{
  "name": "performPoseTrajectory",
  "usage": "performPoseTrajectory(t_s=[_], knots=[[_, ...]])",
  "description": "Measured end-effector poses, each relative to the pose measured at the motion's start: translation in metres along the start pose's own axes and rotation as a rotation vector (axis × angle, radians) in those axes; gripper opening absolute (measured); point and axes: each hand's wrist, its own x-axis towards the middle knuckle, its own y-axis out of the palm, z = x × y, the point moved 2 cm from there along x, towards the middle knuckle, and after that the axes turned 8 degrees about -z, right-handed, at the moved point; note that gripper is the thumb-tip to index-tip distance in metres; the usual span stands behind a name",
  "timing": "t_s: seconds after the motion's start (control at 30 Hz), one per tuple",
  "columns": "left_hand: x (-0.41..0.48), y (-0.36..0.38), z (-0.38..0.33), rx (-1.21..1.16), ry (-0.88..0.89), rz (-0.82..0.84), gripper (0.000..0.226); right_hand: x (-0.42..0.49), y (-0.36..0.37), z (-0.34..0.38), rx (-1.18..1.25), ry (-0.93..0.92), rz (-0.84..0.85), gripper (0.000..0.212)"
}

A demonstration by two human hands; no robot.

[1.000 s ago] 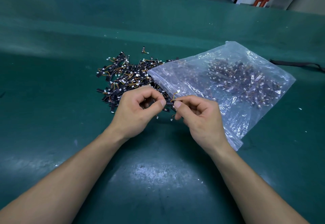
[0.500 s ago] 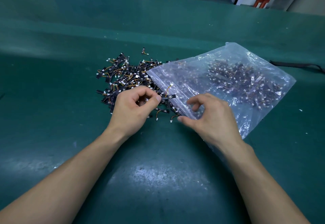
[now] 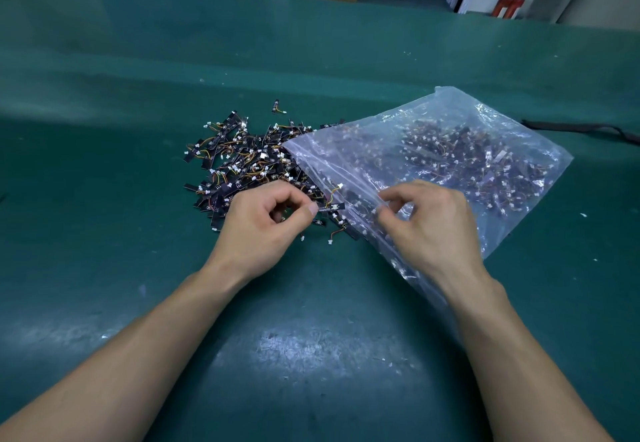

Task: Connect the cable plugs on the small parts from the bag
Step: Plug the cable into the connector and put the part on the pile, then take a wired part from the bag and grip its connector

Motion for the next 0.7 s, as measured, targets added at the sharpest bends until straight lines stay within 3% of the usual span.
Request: performPoseTrajectory(t_s=[0.13, 0.33, 0.43, 0.53, 0.7], knots=[[0.004, 0.004, -0.01, 0.136, 0.237, 0.076, 0.01, 0.006, -0.006, -0.005, 0.125, 0.009, -0.04, 0.006], [0.018, 0.029, -0.036, 0.404, 0.584, 0.369, 0.014, 0.008, -0.014, -0.006, 0.247, 0.039, -0.076, 0.01], [0.025, 0.04, -0.047, 0.607, 0.687, 0.384, 0.022, 0.008, -0.016, -0.006, 0.271, 0.033, -0.09, 0.011], [0.031, 0.045, -0.044, 0.759, 0.682, 0.427, 0.02, 0.009, -0.019, -0.005, 0.256, 0.027, -0.128, 0.01], [0.036, 0.053, -0.032, 0.8, 0.509, 0.409, 0.015, 0.01, -0.025, -0.004, 0.218, -0.013, -0.213, 0.012]])
